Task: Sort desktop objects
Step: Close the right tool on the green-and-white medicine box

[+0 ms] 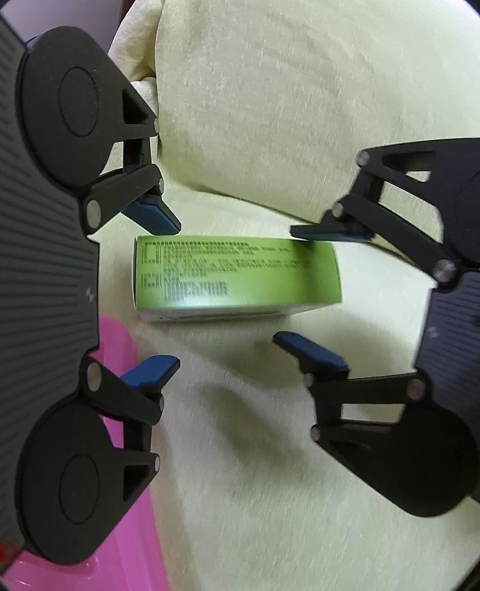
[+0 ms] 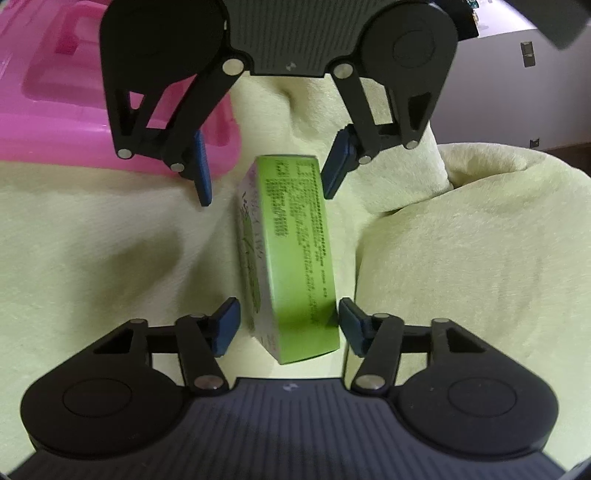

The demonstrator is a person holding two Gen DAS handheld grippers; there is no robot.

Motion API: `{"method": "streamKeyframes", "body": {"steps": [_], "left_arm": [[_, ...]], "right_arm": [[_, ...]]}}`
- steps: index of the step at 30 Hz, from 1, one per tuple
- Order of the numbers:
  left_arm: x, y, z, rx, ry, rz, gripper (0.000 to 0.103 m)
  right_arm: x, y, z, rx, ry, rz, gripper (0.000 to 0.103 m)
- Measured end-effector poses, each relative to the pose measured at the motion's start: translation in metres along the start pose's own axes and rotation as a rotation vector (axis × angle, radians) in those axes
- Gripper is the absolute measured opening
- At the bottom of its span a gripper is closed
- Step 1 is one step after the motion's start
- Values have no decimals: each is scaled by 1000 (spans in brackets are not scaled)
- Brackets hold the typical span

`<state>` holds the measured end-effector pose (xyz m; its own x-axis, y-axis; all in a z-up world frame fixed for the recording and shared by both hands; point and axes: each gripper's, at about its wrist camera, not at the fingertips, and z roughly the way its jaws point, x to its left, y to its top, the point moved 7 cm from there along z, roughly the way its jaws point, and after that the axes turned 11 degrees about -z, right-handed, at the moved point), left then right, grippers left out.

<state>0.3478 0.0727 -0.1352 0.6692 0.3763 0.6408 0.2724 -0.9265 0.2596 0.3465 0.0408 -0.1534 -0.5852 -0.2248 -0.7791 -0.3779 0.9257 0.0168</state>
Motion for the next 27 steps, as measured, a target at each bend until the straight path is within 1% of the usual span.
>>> {"method": "streamKeyframes", "body": {"steps": [1, 2, 4, 6, 11, 15, 20, 27], "left_arm": [[-1, -1, 0, 4, 0, 2, 72], [-2, -2, 1, 7, 0, 2, 72], [-3, -5, 2, 12, -2, -7, 69], [-3, -7, 2, 15, -6, -20, 64], [-1, -9, 3, 10, -13, -44, 58], [-8, -4, 4, 17, -14, -39, 55], [-8, -2, 2, 23, -14, -41, 53], [-15, 1, 1, 27, 5, -31, 51]], "right_arm": [[2, -1, -1, 4, 13, 5, 37], [4, -2, -2, 7, 11, 1, 36], [8, -3, -2, 11, -8, -11, 36], [10, -5, -1, 12, -20, -8, 36], [10, -4, 7, 9, -44, -16, 37], [10, 1, 15, 15, -59, -21, 37], [11, 4, 21, 32, -79, -39, 37], [10, 3, 17, 35, -85, -31, 37]]}}
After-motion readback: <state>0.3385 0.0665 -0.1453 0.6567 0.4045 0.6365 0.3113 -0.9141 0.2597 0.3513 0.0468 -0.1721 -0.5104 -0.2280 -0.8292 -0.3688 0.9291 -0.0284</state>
